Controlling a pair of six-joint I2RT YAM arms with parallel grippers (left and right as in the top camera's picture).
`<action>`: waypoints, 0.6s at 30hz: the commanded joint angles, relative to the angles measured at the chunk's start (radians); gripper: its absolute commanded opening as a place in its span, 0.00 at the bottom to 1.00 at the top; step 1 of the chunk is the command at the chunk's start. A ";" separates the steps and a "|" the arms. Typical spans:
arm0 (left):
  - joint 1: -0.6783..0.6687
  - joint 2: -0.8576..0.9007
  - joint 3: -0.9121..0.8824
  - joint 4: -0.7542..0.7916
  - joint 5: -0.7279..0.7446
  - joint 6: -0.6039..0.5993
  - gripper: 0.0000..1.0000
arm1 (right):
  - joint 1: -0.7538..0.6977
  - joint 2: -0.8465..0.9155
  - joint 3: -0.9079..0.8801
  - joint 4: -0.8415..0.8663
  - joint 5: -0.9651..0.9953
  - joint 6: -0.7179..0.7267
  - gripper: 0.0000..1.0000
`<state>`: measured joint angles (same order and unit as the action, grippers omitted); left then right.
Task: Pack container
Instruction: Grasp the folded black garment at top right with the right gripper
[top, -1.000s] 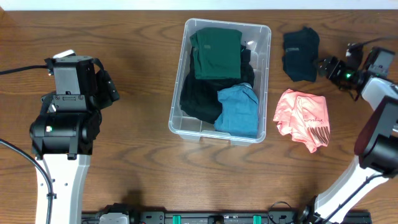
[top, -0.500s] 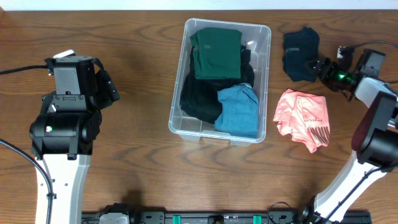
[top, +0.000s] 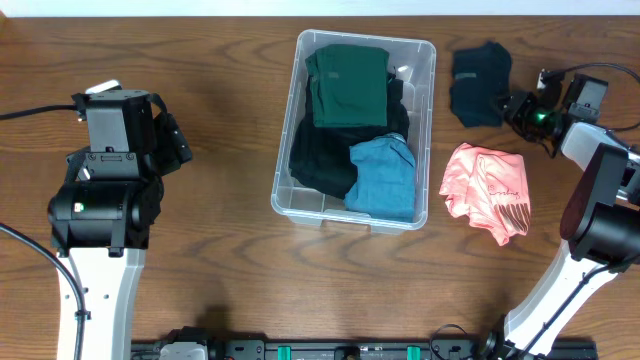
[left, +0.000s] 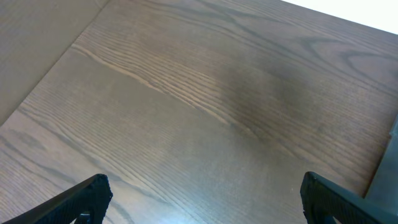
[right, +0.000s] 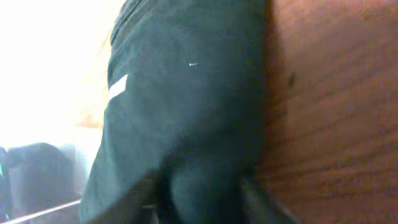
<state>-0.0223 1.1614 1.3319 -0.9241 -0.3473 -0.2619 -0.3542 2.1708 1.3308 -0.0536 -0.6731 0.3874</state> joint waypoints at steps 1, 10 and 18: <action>0.004 0.002 -0.002 -0.003 -0.013 -0.005 0.98 | 0.002 0.020 -0.004 0.031 -0.029 0.043 0.10; 0.004 0.002 -0.002 -0.003 -0.013 -0.005 0.98 | 0.002 0.020 -0.004 0.117 -0.116 0.083 0.31; 0.004 0.002 -0.002 -0.003 -0.013 -0.005 0.98 | 0.033 0.021 -0.004 0.055 0.021 0.024 0.74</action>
<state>-0.0223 1.1614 1.3319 -0.9237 -0.3473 -0.2619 -0.3481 2.1727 1.3285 0.0204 -0.7250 0.4492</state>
